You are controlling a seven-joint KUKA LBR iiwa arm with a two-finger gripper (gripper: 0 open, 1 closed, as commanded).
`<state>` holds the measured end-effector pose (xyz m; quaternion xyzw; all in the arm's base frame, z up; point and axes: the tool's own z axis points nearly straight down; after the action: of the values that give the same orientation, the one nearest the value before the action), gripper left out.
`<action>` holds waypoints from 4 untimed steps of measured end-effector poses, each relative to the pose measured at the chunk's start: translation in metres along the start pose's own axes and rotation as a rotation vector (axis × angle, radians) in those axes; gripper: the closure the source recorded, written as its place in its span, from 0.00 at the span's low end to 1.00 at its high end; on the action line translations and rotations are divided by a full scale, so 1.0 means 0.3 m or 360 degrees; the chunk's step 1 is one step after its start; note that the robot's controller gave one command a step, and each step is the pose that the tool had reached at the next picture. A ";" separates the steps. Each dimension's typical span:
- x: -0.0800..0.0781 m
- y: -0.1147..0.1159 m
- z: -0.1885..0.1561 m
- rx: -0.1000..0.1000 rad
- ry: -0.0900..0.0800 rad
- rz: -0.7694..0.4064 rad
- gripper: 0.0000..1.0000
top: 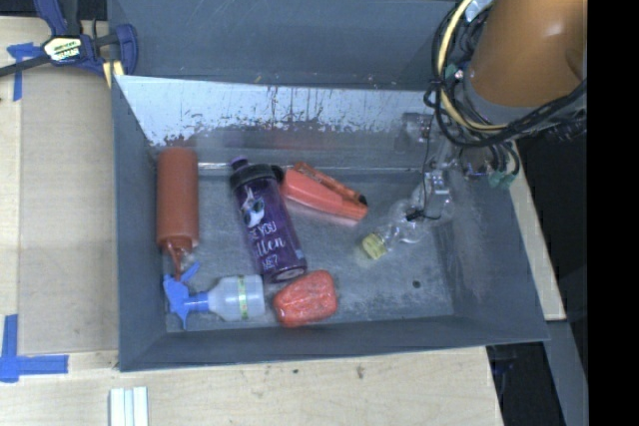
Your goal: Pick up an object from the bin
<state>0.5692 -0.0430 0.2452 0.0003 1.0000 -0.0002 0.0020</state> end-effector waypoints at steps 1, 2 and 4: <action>-0.074 0.182 0.158 0.0001 -0.0005 -0.0132 0.00; -0.071 0.430 0.266 -0.0001 0.0003 0.0011 0.00; -0.104 0.326 0.497 -0.0002 -0.0005 0.0339 0.00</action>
Offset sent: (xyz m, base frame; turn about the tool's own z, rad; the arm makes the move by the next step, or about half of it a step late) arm 0.0196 0.1407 -0.0852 0.0115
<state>0.6010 0.0548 0.0961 0.1067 0.9943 0.0006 0.0035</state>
